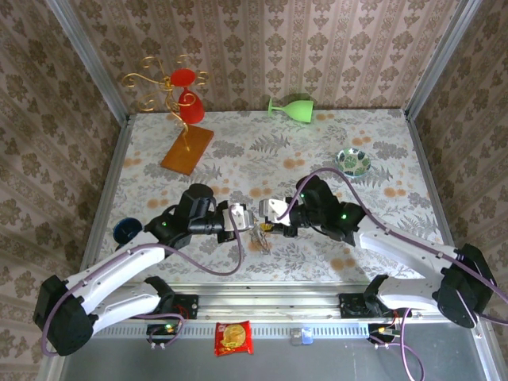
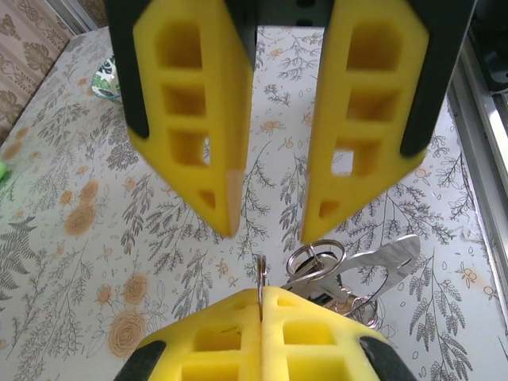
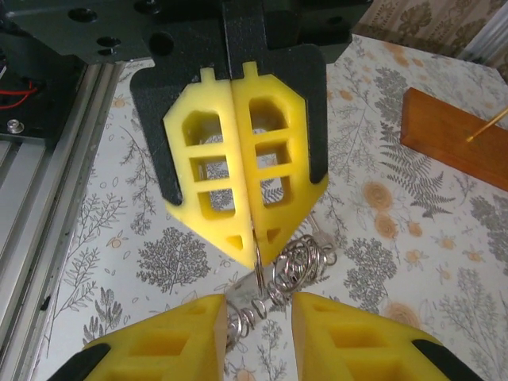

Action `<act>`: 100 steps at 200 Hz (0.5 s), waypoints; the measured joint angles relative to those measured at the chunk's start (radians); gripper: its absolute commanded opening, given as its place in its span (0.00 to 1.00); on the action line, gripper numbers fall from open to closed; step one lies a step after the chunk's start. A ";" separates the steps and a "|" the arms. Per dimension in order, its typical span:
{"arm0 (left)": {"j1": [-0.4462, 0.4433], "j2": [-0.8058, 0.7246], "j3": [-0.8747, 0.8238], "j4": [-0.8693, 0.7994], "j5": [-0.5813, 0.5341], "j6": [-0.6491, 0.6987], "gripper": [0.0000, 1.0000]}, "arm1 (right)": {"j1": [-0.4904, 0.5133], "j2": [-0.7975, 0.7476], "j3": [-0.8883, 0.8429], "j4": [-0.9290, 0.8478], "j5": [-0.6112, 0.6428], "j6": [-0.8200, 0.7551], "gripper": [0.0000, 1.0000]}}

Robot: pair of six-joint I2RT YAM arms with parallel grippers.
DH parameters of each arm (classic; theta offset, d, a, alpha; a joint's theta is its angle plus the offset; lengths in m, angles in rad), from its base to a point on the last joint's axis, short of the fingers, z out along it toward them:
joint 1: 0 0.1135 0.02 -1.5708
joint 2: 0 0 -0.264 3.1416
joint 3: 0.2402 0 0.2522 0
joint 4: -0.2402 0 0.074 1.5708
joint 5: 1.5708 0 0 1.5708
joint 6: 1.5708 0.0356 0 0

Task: Put the keys on the keyring

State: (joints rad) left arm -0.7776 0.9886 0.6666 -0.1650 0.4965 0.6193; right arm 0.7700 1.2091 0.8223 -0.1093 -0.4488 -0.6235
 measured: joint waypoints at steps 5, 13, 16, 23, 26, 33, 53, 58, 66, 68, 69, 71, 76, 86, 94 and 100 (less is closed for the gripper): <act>-0.001 0.000 0.000 0.000 0.000 0.003 0.00 | 0.002 0.005 0.000 0.005 0.000 0.002 0.29; -0.002 0.000 0.000 0.000 0.001 0.003 0.00 | 0.003 0.011 0.000 0.011 0.000 0.003 0.29; -0.003 0.000 0.000 0.000 0.001 0.003 0.00 | 0.004 0.014 0.000 0.015 0.000 0.003 0.29; -0.003 0.000 0.000 0.000 0.001 0.003 0.00 | 0.005 0.017 0.000 0.023 0.000 0.003 0.28; -0.003 0.000 0.000 0.000 0.001 0.003 0.00 | 0.005 0.018 0.000 0.025 0.000 0.003 0.28; -0.003 0.000 0.000 0.000 0.000 0.003 0.00 | 0.006 0.021 0.000 0.031 0.000 0.003 0.27; -0.005 0.000 0.000 0.001 0.000 0.003 0.00 | 0.010 0.030 0.000 0.037 0.000 0.002 0.22; -0.006 0.000 0.000 0.001 0.001 0.003 0.00 | 0.011 0.032 0.000 0.038 0.000 0.002 0.21; -0.007 0.000 0.000 0.001 0.000 0.003 0.00 | 0.013 0.034 0.000 0.038 0.000 0.001 0.20; -0.007 0.000 0.000 0.001 -0.001 0.003 0.00 | 0.014 0.034 0.000 0.038 0.000 0.001 0.20; -0.007 0.000 0.000 0.001 -0.001 0.003 0.00 | 0.014 0.034 0.000 0.038 0.000 0.002 0.19; -0.006 0.000 0.000 0.001 -0.001 0.003 0.00 | 0.014 0.034 0.000 0.038 0.000 0.002 0.19; -0.006 0.000 0.000 0.001 -0.002 0.003 0.00 | 0.015 0.035 0.000 0.039 0.000 0.001 0.19; -0.006 0.000 0.000 0.002 -0.004 0.003 0.00 | 0.015 0.035 0.000 0.038 0.000 -0.001 0.18; -0.006 0.000 0.000 0.004 -0.004 0.003 0.00 | 0.016 0.036 0.000 0.038 0.000 -0.002 0.17; -0.006 0.000 0.000 0.004 -0.005 0.003 0.00 | 0.016 0.037 0.000 0.038 0.000 -0.003 0.14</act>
State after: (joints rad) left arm -0.7841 0.9886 0.6666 -0.1612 0.4915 0.6220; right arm 0.7864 1.2461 0.8223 -0.0711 -0.4492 -0.6262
